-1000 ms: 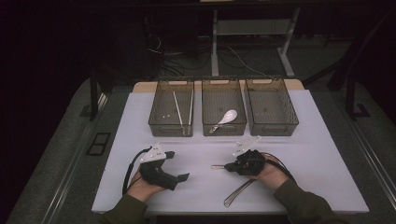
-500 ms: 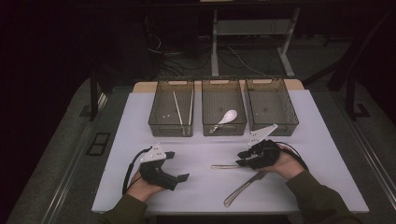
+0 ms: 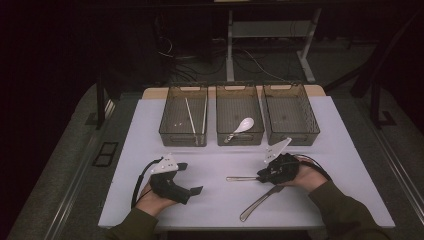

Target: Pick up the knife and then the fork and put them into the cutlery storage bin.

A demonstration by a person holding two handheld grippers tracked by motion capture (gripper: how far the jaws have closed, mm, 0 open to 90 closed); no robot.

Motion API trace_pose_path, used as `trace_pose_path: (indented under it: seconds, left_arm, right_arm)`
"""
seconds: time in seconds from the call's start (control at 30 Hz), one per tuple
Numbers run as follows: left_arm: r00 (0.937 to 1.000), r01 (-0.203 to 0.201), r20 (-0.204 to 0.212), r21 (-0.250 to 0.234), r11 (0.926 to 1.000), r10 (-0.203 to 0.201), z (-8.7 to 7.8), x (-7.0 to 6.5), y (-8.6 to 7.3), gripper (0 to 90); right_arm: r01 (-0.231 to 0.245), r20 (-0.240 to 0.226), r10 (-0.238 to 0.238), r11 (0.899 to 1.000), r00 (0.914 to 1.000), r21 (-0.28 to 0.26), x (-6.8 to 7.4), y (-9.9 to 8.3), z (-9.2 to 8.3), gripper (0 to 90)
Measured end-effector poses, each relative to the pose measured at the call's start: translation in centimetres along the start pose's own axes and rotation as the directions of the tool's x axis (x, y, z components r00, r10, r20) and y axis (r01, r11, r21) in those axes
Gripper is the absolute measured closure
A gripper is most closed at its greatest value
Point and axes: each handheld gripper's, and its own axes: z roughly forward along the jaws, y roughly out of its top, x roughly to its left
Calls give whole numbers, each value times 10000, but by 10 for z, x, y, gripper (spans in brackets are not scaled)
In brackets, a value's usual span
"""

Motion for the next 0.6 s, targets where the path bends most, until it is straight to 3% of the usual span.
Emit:
trace_pose_path:
  seconds: [0.3, 0.6]
  left_arm:
    - [10000, 6, -4, 24, 10000, -6, 0, 0, 0, 0]
    - [10000, 35, 3, 4, 10000, -35, 0, 0, 0, 0]
  right_arm:
    - [755, 253, -765, 9963, 9967, 410, 5, 5, 2, 804]
    - [539, 286, -549, 9979, 9981, 358, 3, 5, 1, 837]
